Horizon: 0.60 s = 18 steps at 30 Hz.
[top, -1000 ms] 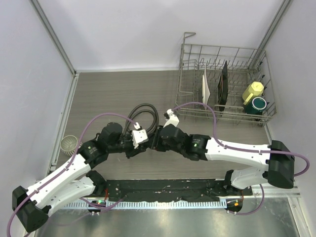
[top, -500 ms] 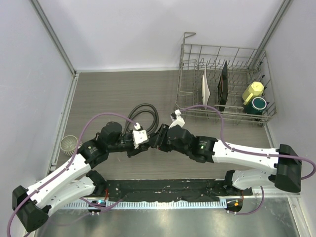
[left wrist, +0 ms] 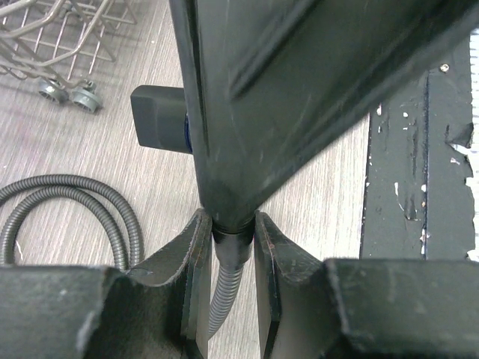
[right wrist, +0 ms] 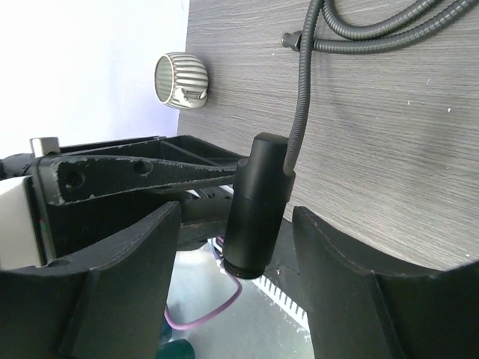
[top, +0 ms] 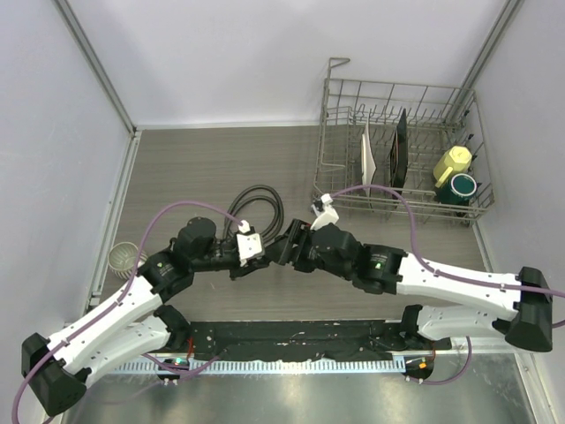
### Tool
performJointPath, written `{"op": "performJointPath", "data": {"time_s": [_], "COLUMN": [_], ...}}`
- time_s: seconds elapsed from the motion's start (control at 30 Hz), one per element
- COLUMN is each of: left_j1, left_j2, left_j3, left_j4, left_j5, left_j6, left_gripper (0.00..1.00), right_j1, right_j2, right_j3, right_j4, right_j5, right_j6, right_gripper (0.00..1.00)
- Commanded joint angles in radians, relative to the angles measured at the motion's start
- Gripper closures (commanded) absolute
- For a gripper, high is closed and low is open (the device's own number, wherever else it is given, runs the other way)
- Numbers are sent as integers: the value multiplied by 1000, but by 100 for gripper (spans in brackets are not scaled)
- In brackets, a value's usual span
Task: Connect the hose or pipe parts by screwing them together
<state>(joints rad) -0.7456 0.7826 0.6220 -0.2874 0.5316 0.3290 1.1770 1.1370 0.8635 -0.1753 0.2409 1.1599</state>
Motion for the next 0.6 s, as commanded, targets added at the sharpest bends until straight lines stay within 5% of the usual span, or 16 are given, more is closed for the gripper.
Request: {"op": "performJointPath", "data": {"time_s": [0.0,0.23,0.57], "left_j1": [-3,-1,26], "left_j2": [-34,-31,-23], "left_j3": [7,21,65], "left_j4": [83,57,-58], "left_j5": [59,119,339], "left_j6": [24,30,59], "left_gripper": [100,100,100], "right_j1": [3,0,1], "right_j2": [-95,-244,-378], "right_j3": [8,0,26], "right_j4": [-58,-196,-165], "right_j5": [69,104,-331], "right_j6": [-45,-228,-1498], "right_gripper": [32,31,30]}}
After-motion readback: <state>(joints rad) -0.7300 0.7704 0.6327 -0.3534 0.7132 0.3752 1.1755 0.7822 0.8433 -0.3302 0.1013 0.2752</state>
